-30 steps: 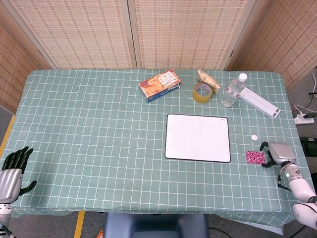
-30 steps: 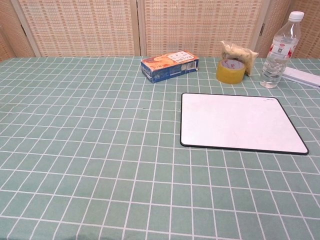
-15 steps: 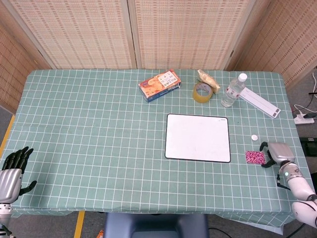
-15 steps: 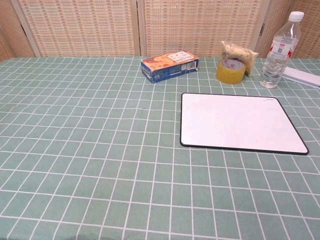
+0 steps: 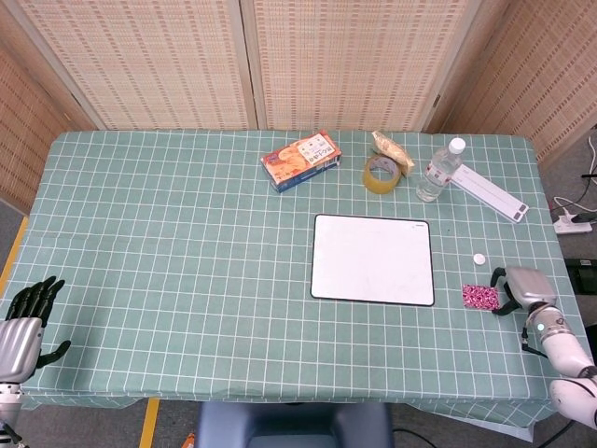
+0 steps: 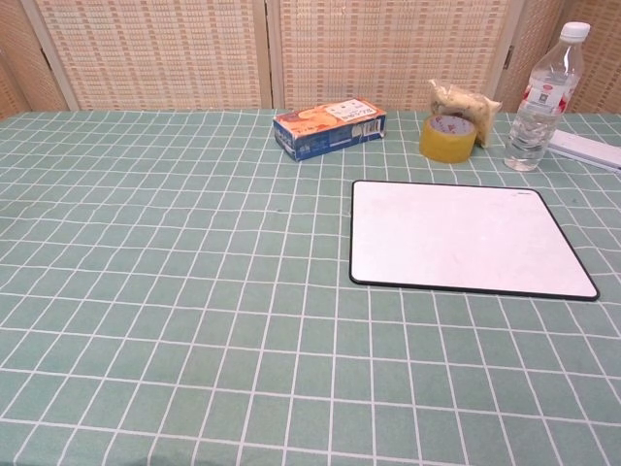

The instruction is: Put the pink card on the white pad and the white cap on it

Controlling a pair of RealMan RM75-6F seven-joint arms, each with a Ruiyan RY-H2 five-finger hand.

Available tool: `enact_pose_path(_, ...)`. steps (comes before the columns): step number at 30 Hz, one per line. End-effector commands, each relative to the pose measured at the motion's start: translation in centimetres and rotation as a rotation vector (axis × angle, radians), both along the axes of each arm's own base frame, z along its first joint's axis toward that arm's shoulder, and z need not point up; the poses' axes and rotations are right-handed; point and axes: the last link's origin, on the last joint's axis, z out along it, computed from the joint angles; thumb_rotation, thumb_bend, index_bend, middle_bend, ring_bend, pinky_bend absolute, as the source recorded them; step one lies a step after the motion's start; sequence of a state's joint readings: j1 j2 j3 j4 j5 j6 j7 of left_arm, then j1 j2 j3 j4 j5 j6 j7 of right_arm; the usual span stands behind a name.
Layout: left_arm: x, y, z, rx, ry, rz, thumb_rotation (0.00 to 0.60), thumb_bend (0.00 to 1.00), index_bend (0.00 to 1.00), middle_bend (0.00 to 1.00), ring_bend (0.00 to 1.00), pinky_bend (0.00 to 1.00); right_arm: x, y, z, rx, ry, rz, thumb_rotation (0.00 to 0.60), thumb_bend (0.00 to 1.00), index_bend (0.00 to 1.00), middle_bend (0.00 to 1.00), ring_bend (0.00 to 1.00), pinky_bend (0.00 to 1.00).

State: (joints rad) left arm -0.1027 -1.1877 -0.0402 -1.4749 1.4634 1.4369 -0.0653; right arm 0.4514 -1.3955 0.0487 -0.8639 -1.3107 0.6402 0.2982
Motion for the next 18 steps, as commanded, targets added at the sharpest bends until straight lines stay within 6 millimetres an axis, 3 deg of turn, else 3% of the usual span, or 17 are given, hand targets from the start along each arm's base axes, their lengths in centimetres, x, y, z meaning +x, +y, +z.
enact_pose_path(1, 0.0, 0.0, 0.0, -0.001, -0.002, 0.0, 0.6, 0.17, 0.0, 0.0, 0.0, 0.0, 0.1, 0.0, 0.2, -0.008, -0.005, 0.003, 0.6, 0.0, 0.52, 0.86, 0.71, 0.6)
enact_pose_path(10, 0.0, 0.1, -0.1, -0.007, -0.002, -0.001, 0.6, 0.17, 0.0, 0.0, 0.0, 0.0, 2.0, -0.8, 2.3, -0.046, -0.042, 0.057, 0.6, 0.0, 0.52, 0.86, 0.71, 0.6)
enact_pose_path(14, 0.1, 0.1, -0.2, -0.012, -0.001, -0.004, 0.6, 0.17, 0.0, 0.0, 0.0, 0.0, 4.8, -2.2, 3.6, -0.057, -0.058, 0.122, 0.6, 0.0, 0.52, 0.86, 0.71, 0.6)
enact_pose_path(18, 0.2, 0.2, -0.2, -0.014, 0.002, -0.013, 0.6, 0.17, 0.0, 0.0, 0.0, 0.0, 8.6, -4.0, 3.7, -0.046, -0.064, 0.201, 0.6, 0.0, 0.52, 0.86, 0.71, 0.6)
